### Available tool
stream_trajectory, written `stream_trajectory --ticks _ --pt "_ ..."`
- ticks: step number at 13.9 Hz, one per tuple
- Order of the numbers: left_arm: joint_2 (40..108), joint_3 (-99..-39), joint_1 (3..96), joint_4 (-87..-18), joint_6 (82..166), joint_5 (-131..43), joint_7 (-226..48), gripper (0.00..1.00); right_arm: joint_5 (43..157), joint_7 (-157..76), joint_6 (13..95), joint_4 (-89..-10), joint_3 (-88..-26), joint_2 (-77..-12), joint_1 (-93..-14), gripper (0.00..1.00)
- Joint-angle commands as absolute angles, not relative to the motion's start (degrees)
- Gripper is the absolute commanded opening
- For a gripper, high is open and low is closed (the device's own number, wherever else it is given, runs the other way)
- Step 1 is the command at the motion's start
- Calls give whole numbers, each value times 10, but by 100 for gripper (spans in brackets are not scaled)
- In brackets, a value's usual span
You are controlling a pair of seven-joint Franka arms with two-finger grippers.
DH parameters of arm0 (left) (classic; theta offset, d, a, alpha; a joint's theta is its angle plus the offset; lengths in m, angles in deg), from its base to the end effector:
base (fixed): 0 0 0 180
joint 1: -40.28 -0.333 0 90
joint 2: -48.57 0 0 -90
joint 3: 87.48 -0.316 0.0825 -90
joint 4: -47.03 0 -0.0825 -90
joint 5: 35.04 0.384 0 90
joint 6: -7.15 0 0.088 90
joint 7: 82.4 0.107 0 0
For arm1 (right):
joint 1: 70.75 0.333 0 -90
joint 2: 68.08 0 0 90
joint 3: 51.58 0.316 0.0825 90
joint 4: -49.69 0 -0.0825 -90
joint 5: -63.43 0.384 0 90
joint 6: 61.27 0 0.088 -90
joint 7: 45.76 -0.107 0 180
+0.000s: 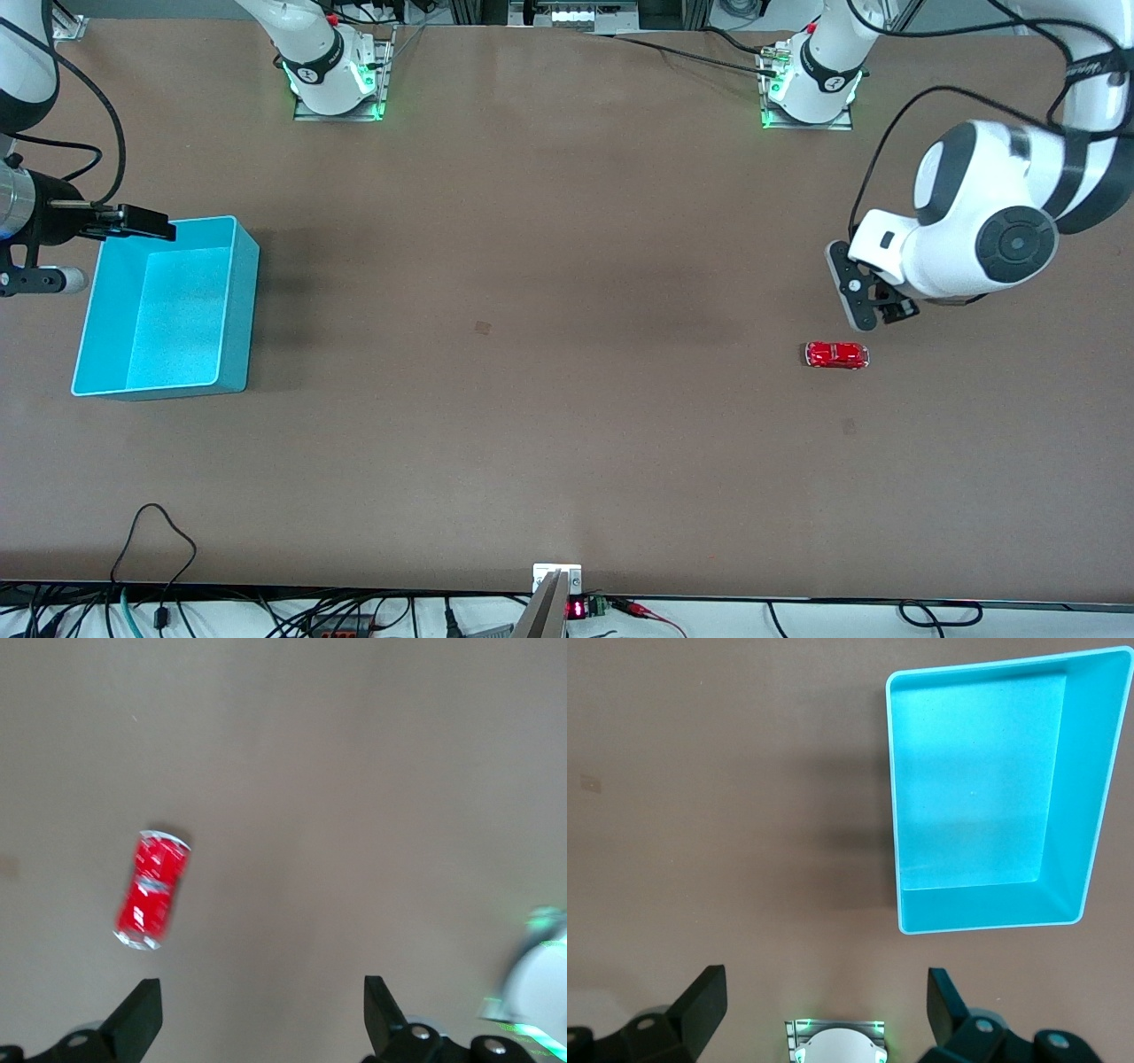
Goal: Wind red beetle toy and store in blue box
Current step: 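Move the left gripper over the red beetle car, then lower the left gripper onto the red car and press it down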
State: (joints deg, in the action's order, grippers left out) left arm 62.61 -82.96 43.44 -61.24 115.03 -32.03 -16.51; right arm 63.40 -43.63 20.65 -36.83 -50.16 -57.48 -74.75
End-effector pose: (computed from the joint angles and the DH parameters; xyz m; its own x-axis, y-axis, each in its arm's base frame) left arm 0.5795 -0.0723 0.3589 0.2459 -0.9613 -0.1246 -0.9387 -0.2682 0.2165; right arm 0.5867 -0.0277 0.5364 0.9651 -0.0056 -0.2618 -0.0095 -0.9999 -0.0138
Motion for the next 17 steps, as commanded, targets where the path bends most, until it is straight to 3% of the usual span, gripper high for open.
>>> stream_trajectory --ticks 1,4,10,13,14,15,16,17 --pt "632 -829 411 -695 1309 -278 -59 100 638 -431 199 -367 -500 -578 -751 100" --pt "667 -829 397 -757 1486 -220 -32 100 639 -430 198 -368 -500 -577 -755 100" --pt "737 -828 368 -752 1575 -219 -22 100 640 -437 174 -367 -500 -577 -754 100" --pt "751 -827 372 -746 1593 -219 -22 94 640 -437 172 -368 -500 -578 -752 100" --pt "755 -828 372 -747 1600 -218 -21 80 640 -440 172 -368 -500 -578 -751 100" --pt "756 -827 372 -747 1600 -218 -17 54 640 -442 172 -368 -500 -579 -751 100" --pt "756 -827 372 -747 1600 -219 -16 35 640 -441 172 -368 -500 -578 -751 100" --pt "759 -827 374 -746 1600 -219 -17 22 640 -440 172 -368 -500 -578 -752 100"
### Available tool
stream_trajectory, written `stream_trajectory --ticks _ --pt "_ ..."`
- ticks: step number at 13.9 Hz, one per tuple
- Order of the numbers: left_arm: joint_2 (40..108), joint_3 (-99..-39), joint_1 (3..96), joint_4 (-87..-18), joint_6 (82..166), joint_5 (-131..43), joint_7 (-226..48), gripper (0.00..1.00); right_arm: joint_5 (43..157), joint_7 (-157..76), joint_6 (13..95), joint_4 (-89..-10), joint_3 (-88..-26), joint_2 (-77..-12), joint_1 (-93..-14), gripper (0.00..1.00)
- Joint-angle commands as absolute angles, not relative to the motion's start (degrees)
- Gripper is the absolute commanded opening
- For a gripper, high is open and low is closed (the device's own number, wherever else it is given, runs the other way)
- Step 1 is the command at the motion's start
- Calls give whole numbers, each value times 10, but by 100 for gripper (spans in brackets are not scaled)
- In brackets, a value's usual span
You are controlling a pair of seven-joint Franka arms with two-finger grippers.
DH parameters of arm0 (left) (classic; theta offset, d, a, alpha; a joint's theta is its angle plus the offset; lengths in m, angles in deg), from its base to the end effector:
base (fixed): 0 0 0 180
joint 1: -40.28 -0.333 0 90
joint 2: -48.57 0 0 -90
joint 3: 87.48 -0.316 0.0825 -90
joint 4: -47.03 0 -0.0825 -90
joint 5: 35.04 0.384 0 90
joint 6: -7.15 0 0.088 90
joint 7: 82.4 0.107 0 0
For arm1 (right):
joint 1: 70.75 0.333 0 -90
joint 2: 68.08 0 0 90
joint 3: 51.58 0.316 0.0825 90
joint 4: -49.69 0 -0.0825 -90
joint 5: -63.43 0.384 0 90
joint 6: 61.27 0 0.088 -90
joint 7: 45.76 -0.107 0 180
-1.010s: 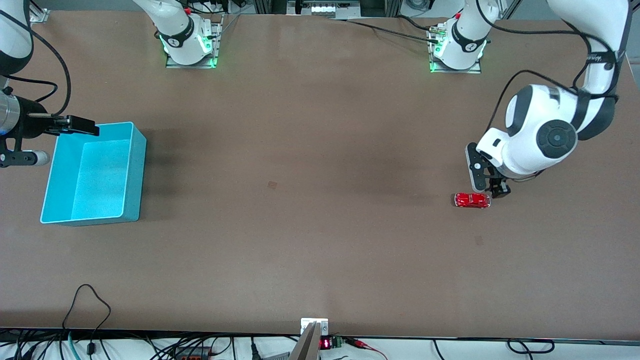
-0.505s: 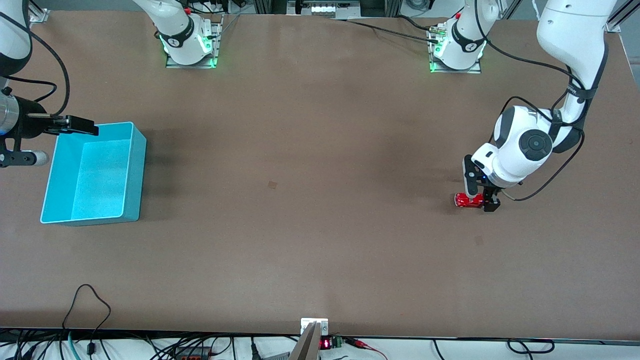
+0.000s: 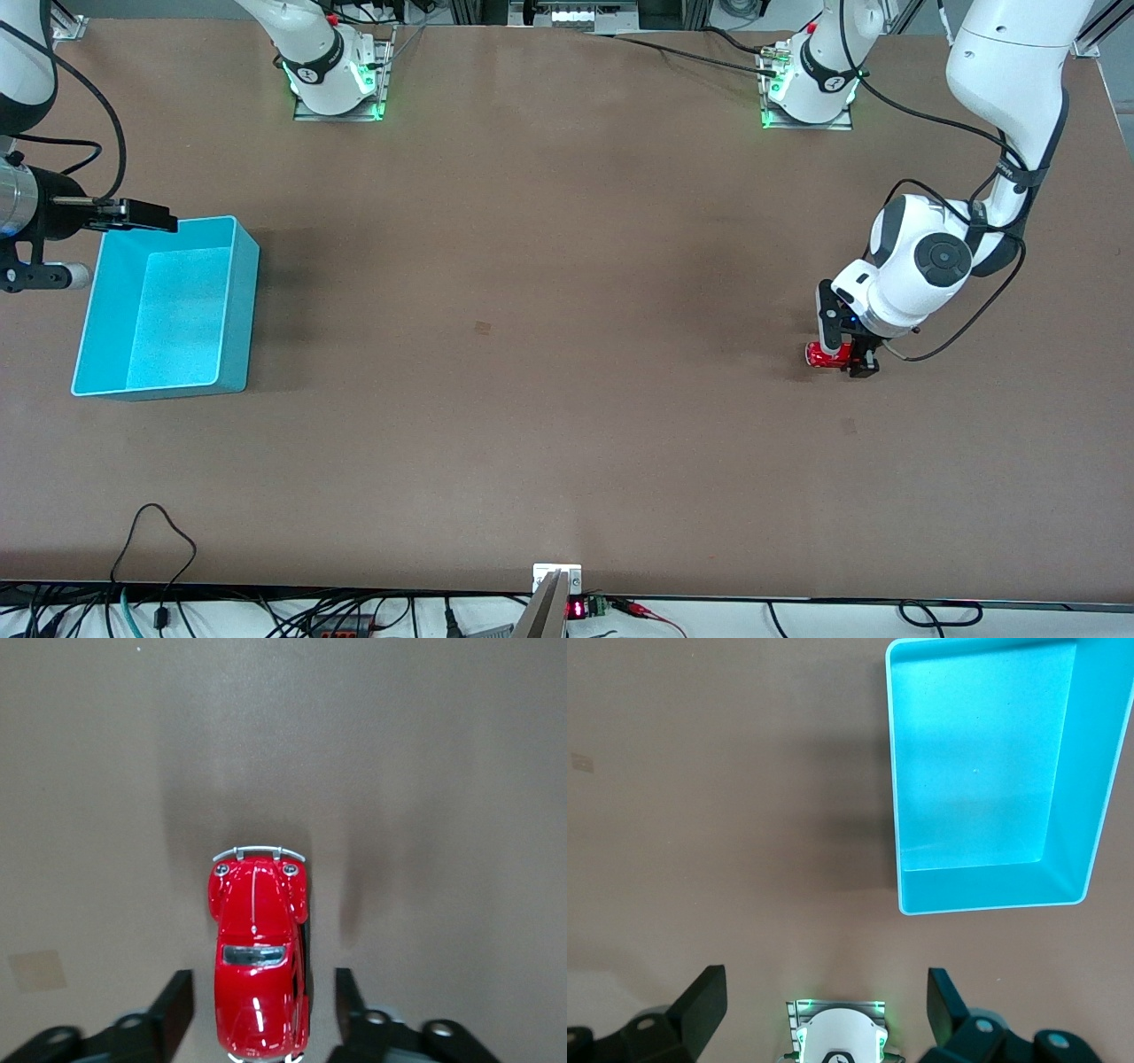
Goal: Wind red beetle toy and store in blue box
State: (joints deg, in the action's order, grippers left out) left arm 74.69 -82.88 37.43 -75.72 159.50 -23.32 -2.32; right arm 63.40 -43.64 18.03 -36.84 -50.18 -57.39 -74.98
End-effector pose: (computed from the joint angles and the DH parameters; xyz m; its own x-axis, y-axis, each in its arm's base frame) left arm 0.5760 -0.0236 0.1936 -0.0243 -0.9979 -0.0594 -0.9971 0.0284 -0.0700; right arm 0.5810 -0.0299 0.5329 0.9516 -0.0091 -0.3073 -0.0145 -0.9998 -0.0154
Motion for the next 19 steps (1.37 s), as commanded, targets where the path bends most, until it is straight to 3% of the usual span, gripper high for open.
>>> stream_trajectory --ticks 1,4,19 --pt "760 -827 374 -746 1600 -219 -17 18 640 -439 171 -368 -500 -578 -752 100" --pt "760 -827 371 -745 1600 -219 -17 13 640 -438 172 -368 -500 -578 -754 100" --pt "810 -834 232 -697 1593 -219 107 17 642 -435 172 -368 -500 -578 -754 100"
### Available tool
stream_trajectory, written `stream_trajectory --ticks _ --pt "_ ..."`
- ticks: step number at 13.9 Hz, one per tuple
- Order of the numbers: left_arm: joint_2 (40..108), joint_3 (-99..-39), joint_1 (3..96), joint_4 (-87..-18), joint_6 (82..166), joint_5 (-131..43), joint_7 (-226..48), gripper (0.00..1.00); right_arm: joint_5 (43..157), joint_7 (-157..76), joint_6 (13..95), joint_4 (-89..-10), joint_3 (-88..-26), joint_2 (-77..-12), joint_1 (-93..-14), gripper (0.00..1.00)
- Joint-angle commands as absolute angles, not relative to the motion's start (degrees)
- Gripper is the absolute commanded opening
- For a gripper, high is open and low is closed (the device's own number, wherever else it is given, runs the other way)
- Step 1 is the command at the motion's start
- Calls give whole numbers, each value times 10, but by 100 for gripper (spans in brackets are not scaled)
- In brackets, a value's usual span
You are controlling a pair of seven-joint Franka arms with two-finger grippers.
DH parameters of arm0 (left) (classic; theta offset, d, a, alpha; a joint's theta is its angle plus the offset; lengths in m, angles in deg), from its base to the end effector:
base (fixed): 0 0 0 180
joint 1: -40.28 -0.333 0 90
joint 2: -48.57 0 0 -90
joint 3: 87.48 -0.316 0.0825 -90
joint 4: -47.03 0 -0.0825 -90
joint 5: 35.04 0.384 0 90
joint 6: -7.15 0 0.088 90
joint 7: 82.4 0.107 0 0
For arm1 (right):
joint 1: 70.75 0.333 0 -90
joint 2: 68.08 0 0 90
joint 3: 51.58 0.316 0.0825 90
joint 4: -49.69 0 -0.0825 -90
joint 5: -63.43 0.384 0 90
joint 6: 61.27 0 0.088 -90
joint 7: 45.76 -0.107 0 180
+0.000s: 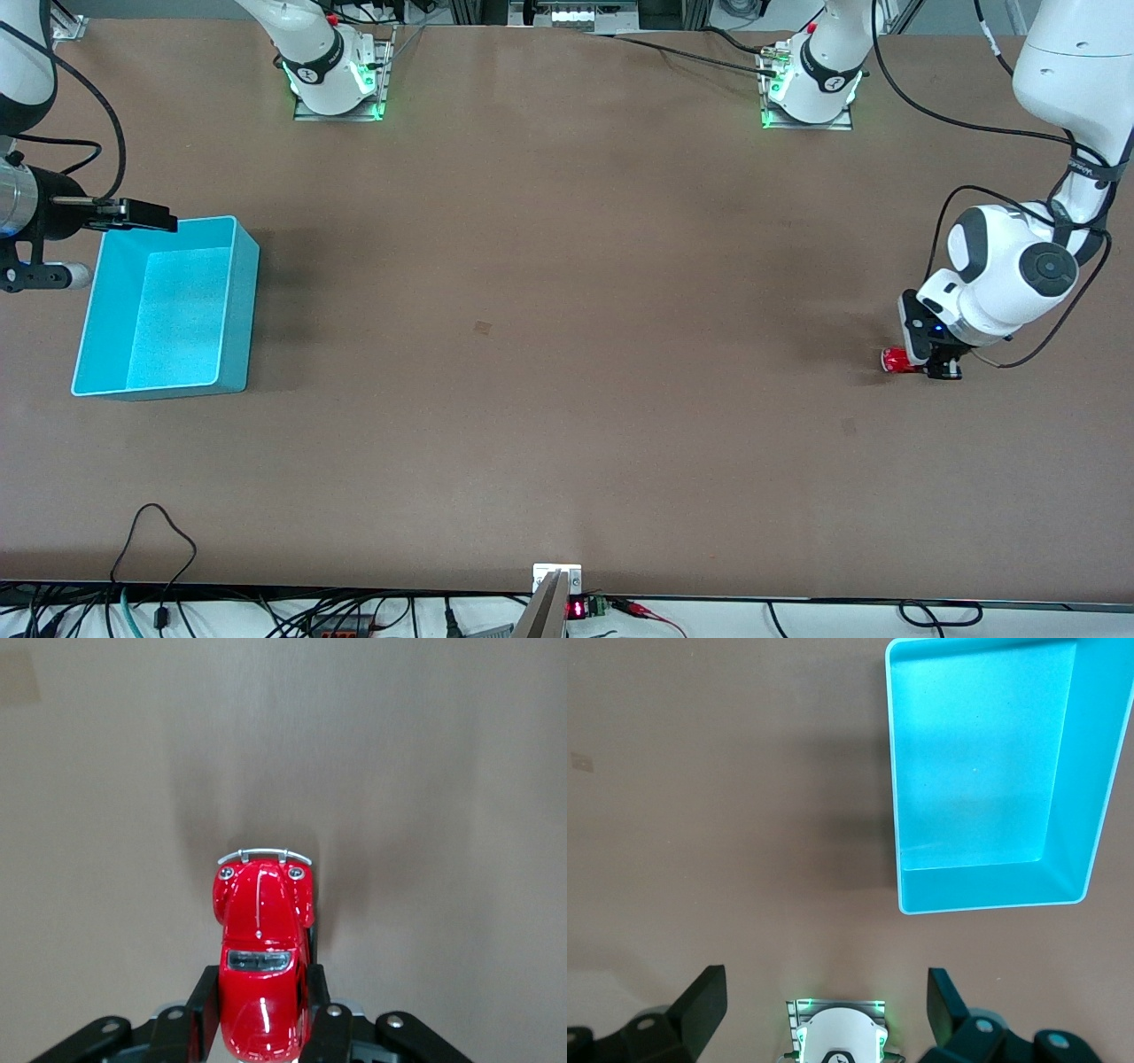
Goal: Wind red beetle toy and store in blue box
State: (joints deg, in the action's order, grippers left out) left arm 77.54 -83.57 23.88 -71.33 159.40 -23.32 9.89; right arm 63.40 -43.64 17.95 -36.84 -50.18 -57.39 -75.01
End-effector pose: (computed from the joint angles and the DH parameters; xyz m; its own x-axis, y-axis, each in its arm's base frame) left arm 0.5855 0.1243 0.1923 0.0143 -0.9966 -0.0807 -0.9968 -0.0078 -0.0795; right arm 0.5808 -0.0302 0.5329 0.9511 -0.0096 -0.3086 -0.0151 -0.9998 -0.0154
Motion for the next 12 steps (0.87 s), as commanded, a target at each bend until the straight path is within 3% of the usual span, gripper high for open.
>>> stream_trajectory --ticks 1,2,3,4,5,8,12 --pt "810 -834 232 -697 1593 -219 107 19 642 -435 172 -368 -500 -578 -754 100" --pt "809 -834 231 -697 1593 -219 107 21 643 -435 172 -368 -500 -578 -754 100" --pt "807 -833 231 -697 1593 -219 107 32 643 -435 172 -368 -500 -578 -754 100" --pt "806 -833 230 -697 1593 -219 107 75 643 -435 172 -368 -500 -578 -754 100" --pt "800 -829 230 -694 1593 -219 107 100 643 -435 172 -368 -500 -578 -754 100" --pt "768 -826 233 -678 1548 -219 104 100 644 -435 172 -368 -500 -578 -754 100" --pt "745 -802 233 -624 1418 -221 101 100 645 -434 172 -368 -500 -577 -754 100"
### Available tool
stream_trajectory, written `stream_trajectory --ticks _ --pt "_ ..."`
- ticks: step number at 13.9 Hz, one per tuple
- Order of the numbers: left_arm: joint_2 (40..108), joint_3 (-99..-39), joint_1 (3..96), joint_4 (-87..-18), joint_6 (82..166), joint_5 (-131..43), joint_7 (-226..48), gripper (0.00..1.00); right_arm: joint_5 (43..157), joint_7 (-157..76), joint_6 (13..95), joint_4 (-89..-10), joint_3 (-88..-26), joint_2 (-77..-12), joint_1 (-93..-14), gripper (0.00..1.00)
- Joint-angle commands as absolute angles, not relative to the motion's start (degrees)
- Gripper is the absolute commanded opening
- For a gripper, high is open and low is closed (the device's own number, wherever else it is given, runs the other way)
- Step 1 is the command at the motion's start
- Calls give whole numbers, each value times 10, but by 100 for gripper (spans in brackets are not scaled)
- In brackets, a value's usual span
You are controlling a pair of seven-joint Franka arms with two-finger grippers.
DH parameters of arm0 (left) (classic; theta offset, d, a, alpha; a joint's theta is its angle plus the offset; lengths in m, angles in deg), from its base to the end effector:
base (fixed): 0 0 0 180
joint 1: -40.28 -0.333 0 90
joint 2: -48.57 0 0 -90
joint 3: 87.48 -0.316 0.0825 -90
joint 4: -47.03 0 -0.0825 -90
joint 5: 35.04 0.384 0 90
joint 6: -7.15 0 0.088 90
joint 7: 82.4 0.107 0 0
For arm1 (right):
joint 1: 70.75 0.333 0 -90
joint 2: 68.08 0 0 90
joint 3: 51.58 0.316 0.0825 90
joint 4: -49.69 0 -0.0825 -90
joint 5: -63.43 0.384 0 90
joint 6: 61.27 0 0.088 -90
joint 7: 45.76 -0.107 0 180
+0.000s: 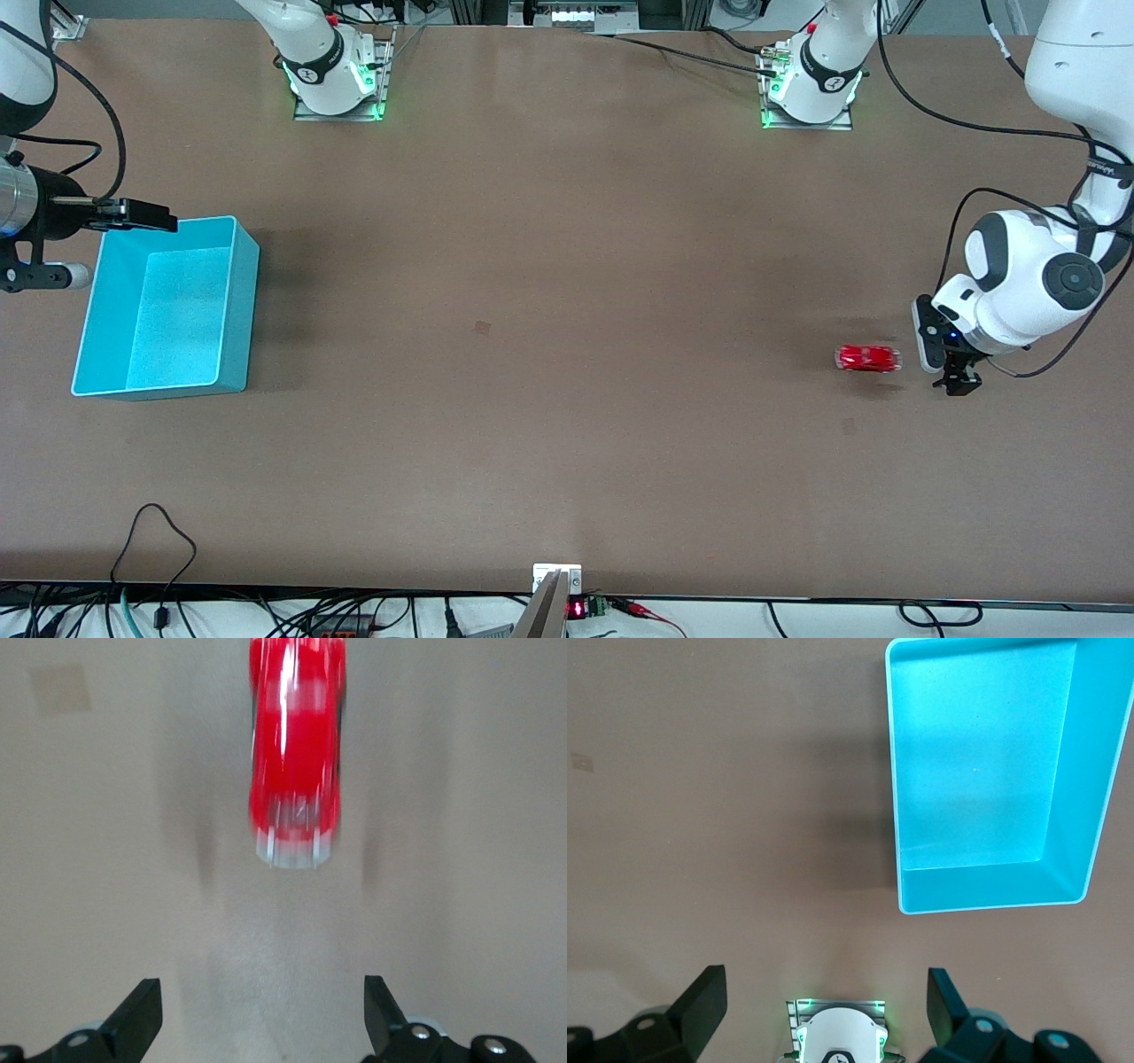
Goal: Wind red beetle toy and store in blue box
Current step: 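Release the red car and raise the left gripper away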
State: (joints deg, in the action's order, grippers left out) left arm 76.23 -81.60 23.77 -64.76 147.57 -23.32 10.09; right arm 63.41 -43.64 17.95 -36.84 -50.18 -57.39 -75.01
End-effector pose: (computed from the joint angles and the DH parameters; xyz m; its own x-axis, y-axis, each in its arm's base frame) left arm 0.6110 0.1173 0.2324 -0.0017 -0.9963 -0.0863 -0.9999 0.0027 -0.0123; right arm 0.5808 -0.0302 0.5329 0.9511 -0.0095 -0.3086 -0.0151 -0.9998 -0.0156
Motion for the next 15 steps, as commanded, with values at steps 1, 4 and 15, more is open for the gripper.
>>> stream_trajectory --ticks 1,4,15 --pt "742 -797 233 -604 1387 -224 101 100 645 -434 172 -368 -500 -577 -754 100" --pt "727 -796 235 -555 1299 -226 94 100 645 -434 172 -368 -500 -577 -754 100" --pt "618 -738 235 -514 1071 -236 -209 100 648 -432 172 -368 -500 -576 -753 100"
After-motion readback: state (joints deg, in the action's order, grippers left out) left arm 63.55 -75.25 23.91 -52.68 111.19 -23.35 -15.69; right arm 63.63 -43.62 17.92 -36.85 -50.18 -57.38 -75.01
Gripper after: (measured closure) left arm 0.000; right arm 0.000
